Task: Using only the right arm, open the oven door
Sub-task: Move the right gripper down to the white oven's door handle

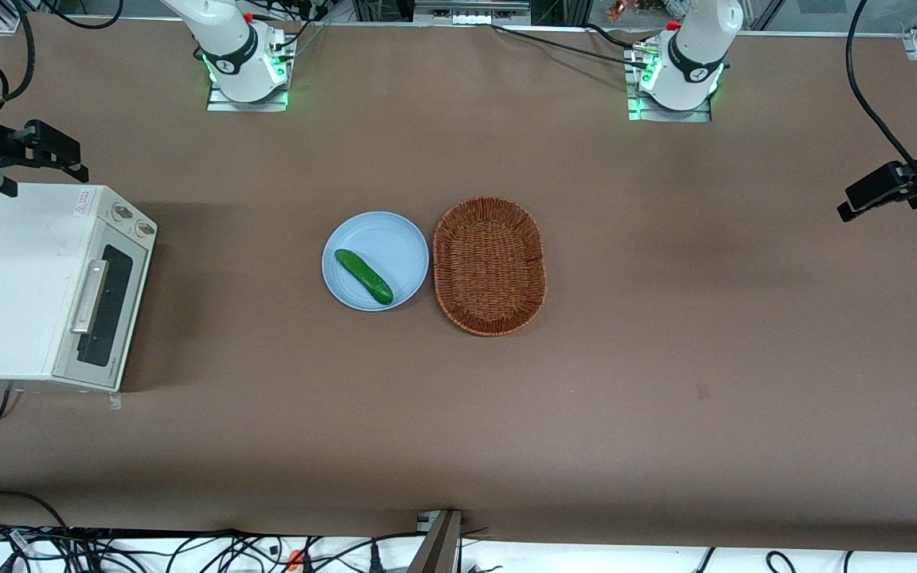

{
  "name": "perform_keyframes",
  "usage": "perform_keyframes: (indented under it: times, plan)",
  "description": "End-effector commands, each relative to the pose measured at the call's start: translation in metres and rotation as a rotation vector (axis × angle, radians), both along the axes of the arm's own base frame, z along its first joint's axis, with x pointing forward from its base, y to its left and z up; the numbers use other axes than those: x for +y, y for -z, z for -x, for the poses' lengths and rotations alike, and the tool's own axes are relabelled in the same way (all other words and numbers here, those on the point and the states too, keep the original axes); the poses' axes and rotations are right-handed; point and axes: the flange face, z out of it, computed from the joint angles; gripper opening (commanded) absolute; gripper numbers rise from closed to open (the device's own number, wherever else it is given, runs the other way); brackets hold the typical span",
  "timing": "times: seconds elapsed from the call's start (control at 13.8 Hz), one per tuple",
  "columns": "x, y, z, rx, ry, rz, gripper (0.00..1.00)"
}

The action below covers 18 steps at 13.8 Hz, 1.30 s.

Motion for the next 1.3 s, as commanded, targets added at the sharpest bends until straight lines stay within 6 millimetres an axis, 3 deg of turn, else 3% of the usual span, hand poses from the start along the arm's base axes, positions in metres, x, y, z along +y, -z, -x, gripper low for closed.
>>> perform_keyframes:
  times: [0.0,0.22,0.29,0.43,0.58,0.65,0.8,1.23]
  plan:
    - [-0.01,0.003,-0.003,0.021,0.043,0.017,1.0]
    - [-0.021,0.022,-0.012,0.053,0.052,0.021,0.97]
    - [-0.022,0.028,-0.015,0.059,0.052,0.027,0.83]
    - [-0.027,0.039,-0.022,0.071,0.054,0.055,0.4]
    - [-0.032,0.055,-0.033,0.071,0.06,0.066,0.05]
    - [-0.035,0.068,-0.04,0.078,0.065,0.077,0.0]
    - [-0.039,0.091,-0.055,0.074,0.072,0.098,0.0]
    - [-0.076,0.178,-0.098,0.044,0.122,0.126,0.0]
